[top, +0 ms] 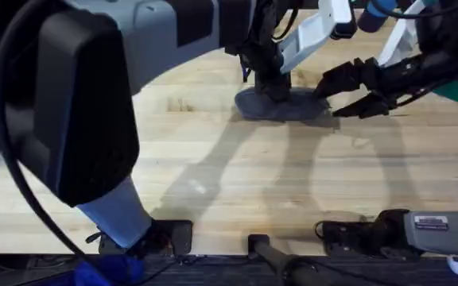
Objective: Unzip the bag, pick up the pens from the table one at a time and place them inside, then zip the bag closed.
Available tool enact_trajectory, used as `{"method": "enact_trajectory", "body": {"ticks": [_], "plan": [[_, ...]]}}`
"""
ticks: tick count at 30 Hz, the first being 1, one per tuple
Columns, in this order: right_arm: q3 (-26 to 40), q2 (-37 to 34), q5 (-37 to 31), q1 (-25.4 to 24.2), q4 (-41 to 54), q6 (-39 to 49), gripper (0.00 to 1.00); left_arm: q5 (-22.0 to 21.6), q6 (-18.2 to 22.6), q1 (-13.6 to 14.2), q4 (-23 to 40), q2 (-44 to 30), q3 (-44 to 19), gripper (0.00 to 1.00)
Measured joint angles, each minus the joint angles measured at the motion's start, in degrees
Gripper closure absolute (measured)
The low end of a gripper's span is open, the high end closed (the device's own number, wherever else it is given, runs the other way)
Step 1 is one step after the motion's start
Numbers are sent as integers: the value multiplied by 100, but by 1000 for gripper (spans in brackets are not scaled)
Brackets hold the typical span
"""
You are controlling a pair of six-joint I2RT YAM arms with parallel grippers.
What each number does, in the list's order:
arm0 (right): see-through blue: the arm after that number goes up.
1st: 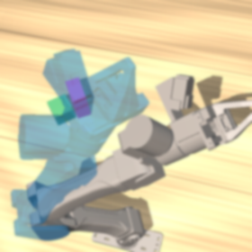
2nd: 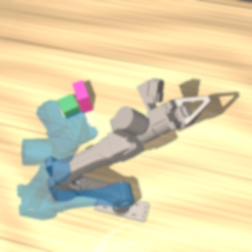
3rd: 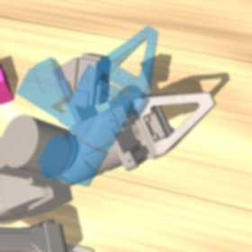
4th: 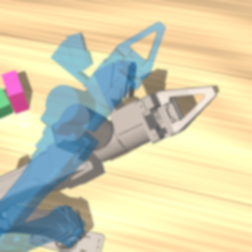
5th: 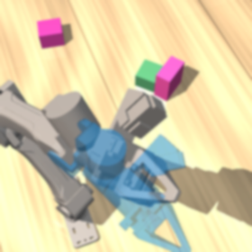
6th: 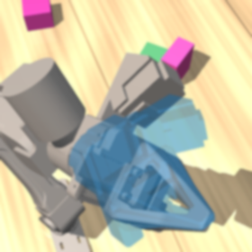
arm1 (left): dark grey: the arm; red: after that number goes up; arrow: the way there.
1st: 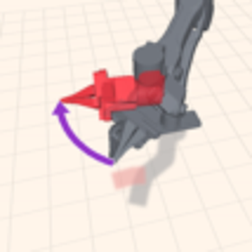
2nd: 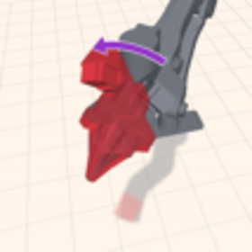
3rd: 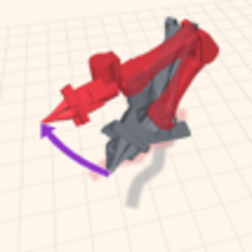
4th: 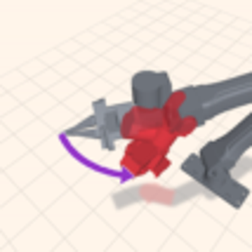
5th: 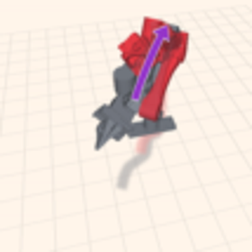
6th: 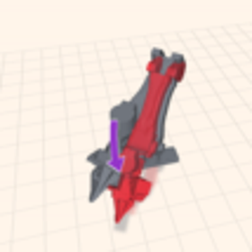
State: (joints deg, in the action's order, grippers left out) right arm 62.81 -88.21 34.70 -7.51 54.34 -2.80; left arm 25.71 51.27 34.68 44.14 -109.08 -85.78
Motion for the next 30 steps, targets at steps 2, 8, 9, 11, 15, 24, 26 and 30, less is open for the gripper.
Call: {"method": "enact_trajectory", "body": {"ticks": [2,8,9,11,15,24,26,30], "plan": [[0,-84,52,0,-63,-1,162,0,0,0,0,0,0,961],[-4,-115,122,2,-422,-47,162,0,0,0,2,0,0,961],[-2,-115,125,9,-469,-51,162,0,0,0,2,0,0,961],[-4,-116,135,17,-524,-64,162,0,0,0,2,0,0,961],[-2,-115,137,56,-526,-68,165,0,0,0,2,0,0,961],[-4,-277,140,195,-589,-136,199,0,0,0,8,0,0,961],[-4,-294,140,195,-592,-154,211,2,0,0,20,0,0,961],[-4,-293,135,195,-589,-154,286,4,0,0,40,0,-2,961]]}}
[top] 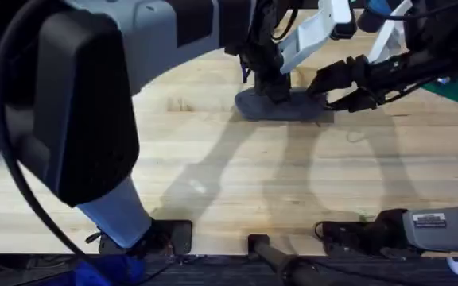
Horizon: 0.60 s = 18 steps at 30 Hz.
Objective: Unzip the bag, pick up the pens from the table one at a time and place them inside, then zip the bag closed.
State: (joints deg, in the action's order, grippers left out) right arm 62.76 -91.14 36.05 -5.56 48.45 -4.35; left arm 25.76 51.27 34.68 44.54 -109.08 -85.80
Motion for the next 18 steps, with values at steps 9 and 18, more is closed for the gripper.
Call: {"method": "enact_trajectory", "body": {"ticks": [9,18], "plan": [[0,-2,-24,0,11,-35,719,-2,0,0,4,0,-4,961],[0,-2,-26,0,70,-39,947,-2,0,0,6,0,-7,961]]}}
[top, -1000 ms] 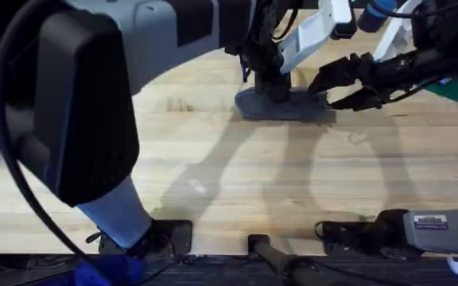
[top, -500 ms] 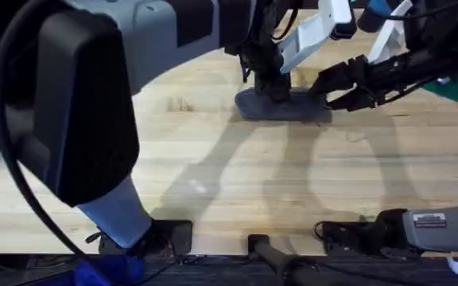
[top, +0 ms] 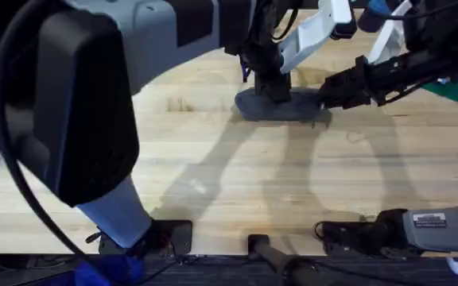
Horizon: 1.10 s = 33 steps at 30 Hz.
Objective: Unzip the bag, pick up the pens from the table one at a time and place them inside, then zip the bag closed.
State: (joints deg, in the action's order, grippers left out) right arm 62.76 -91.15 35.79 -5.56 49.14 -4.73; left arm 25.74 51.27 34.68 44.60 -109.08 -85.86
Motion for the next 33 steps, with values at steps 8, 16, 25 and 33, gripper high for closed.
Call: {"method": "enact_trajectory", "body": {"ticks": [8,16,25,33], "plan": [[0,-172,1,0,18,1,969,0,0,0,2,0,0,961],[0,-188,-69,4,33,2,969,0,0,0,2,0,0,961],[0,-186,-209,4,57,1,969,0,0,0,2,0,-1,961],[7,-170,-460,4,252,1,969,16,0,2,21,0,-2,961]]}}
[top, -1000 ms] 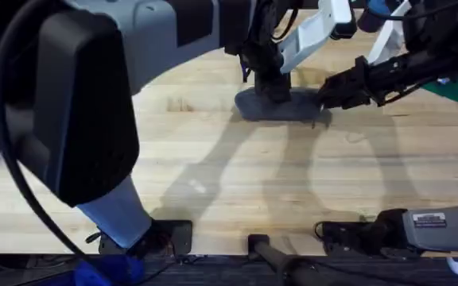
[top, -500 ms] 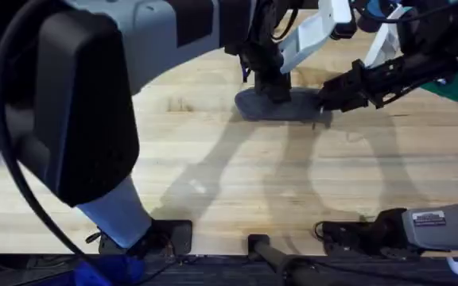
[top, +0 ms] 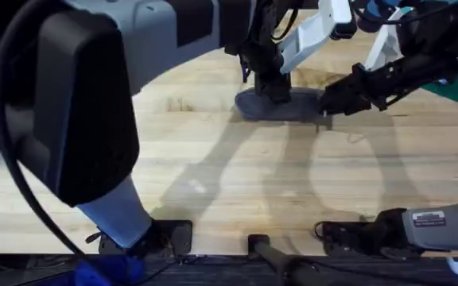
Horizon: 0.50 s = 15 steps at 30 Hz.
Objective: Unzip the bag, pick up the pens from the table one at a time and place them inside, then zip the bag closed.
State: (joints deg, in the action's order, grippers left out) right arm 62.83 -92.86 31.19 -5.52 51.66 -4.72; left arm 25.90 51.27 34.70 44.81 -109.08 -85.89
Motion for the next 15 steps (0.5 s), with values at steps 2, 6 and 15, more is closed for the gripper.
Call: {"method": "enact_trajectory", "body": {"ticks": [2,6,15], "plan": [[9,27,-110,0,39,1,969,1,0,0,12,0,0,961],[53,76,-233,4,65,1,968,3,0,0,12,0,0,961],[83,76,-405,-262,286,3,968,50,0,3,40,0,0,961]]}}
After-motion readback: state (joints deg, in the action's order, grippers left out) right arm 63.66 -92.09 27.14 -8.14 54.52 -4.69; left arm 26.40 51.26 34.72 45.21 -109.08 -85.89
